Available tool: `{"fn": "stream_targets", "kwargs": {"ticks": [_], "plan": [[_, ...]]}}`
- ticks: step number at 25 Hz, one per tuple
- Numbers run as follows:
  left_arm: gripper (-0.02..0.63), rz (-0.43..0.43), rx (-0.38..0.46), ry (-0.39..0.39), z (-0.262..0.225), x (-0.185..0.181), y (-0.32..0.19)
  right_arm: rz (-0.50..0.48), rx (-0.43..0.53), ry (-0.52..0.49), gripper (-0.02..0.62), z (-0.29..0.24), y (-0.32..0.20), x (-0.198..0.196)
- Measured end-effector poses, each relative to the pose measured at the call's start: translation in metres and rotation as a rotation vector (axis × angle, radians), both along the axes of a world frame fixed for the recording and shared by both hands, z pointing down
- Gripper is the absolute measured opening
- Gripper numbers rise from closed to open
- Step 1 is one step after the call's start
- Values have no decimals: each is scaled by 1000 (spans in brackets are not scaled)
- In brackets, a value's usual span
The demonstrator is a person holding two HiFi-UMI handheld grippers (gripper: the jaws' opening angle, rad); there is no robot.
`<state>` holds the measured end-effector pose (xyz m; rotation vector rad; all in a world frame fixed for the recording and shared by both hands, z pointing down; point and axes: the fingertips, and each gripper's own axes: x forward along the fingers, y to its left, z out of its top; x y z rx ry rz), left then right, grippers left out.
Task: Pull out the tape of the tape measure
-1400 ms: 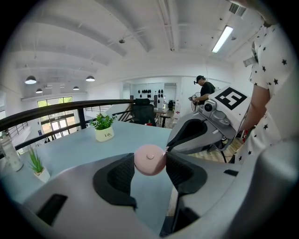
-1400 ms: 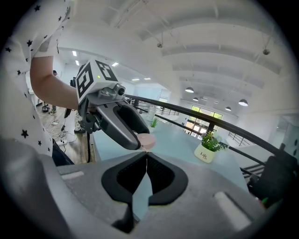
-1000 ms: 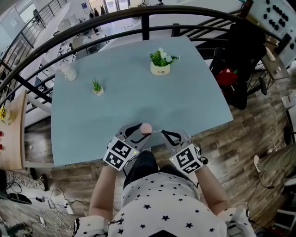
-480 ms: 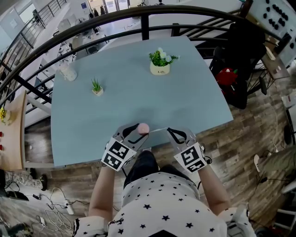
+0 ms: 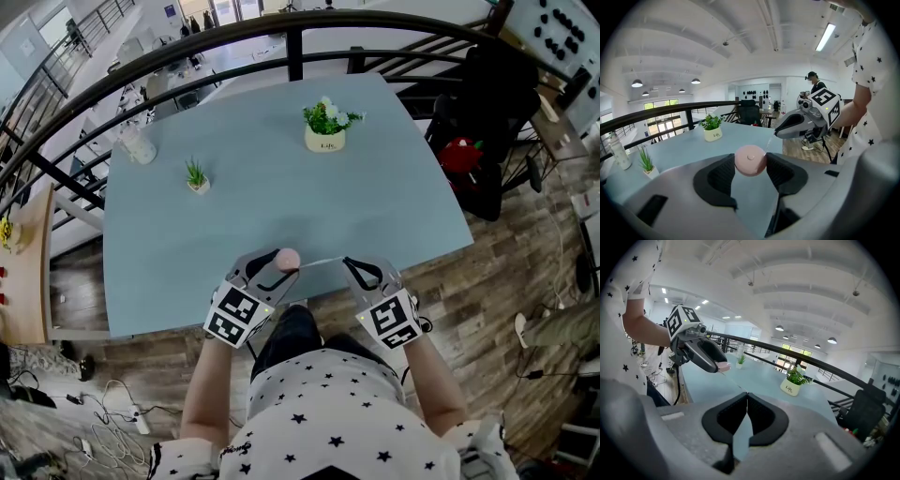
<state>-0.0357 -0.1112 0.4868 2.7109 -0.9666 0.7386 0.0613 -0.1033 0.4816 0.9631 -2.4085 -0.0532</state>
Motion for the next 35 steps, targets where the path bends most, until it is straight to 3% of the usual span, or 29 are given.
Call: {"fn": "stream_targets", "kwargs": {"ticks": [35], "plan": [[209, -84, -10, 0, 3, -33, -2, 194, 6, 3, 11, -3, -22, 68]]}}
